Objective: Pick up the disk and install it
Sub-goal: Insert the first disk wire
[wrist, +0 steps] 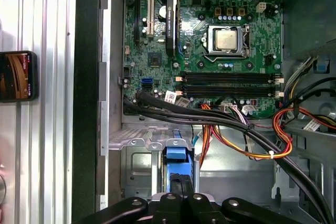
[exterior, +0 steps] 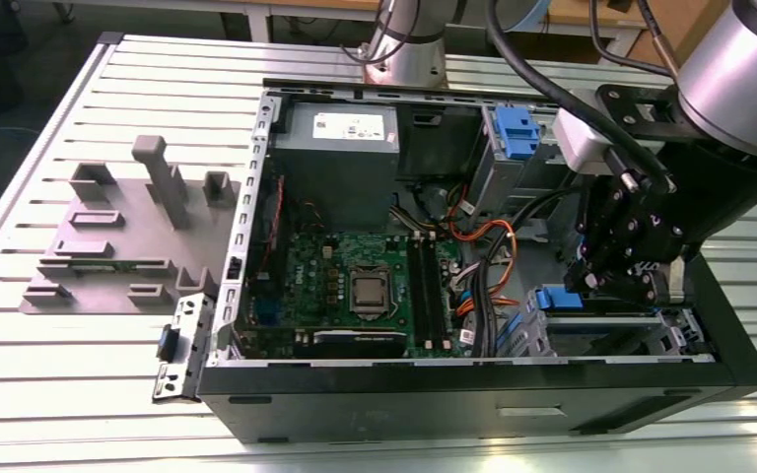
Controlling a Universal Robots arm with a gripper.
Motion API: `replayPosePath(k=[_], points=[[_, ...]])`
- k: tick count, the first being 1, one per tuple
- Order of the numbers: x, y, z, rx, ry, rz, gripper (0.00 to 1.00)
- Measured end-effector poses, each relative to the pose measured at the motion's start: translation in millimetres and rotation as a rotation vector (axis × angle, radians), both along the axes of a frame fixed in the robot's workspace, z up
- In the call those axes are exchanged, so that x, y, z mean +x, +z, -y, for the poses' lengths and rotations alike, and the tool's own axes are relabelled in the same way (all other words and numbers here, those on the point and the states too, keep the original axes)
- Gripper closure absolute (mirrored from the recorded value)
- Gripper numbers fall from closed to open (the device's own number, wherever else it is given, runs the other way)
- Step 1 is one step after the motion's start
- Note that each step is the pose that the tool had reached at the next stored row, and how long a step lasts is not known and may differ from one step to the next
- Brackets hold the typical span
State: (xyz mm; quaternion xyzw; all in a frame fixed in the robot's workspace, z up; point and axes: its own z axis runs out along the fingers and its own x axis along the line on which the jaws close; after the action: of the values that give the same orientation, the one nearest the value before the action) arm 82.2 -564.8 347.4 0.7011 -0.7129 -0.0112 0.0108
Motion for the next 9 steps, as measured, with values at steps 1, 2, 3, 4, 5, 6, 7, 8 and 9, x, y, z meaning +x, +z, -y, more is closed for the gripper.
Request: replayPosePath(k=[1, 2, 3, 4, 5, 6, 7, 8, 9], points=[[0.5, -0.1, 0.0, -0.0001, 0.000, 0.0000, 0.89], [1.4, -0.2, 0.0, 0.0000, 0.000, 0.0000, 0.89], [2.8, -0.2, 0.0, -0.0001, 0.000, 0.0000, 0.89], [4.5, -0.2, 0.0, 0.0000, 0.000, 0.0001, 0.89], [6.5, -0.1, 0.0, -0.0002, 0.000, 0.0000, 0.89], [8.8, -0.1, 0.0, -0.0002, 0.000, 0.0000, 0.89], [11.3, -0.2, 0.0, -0.0002, 0.000, 0.0000, 0.89], [13.4, -0.1, 0.0, -0.0003, 0.000, 0.0000, 0.89], [15.7, -0.1, 0.0, -0.0003, 0.000, 0.0000, 0.89]])
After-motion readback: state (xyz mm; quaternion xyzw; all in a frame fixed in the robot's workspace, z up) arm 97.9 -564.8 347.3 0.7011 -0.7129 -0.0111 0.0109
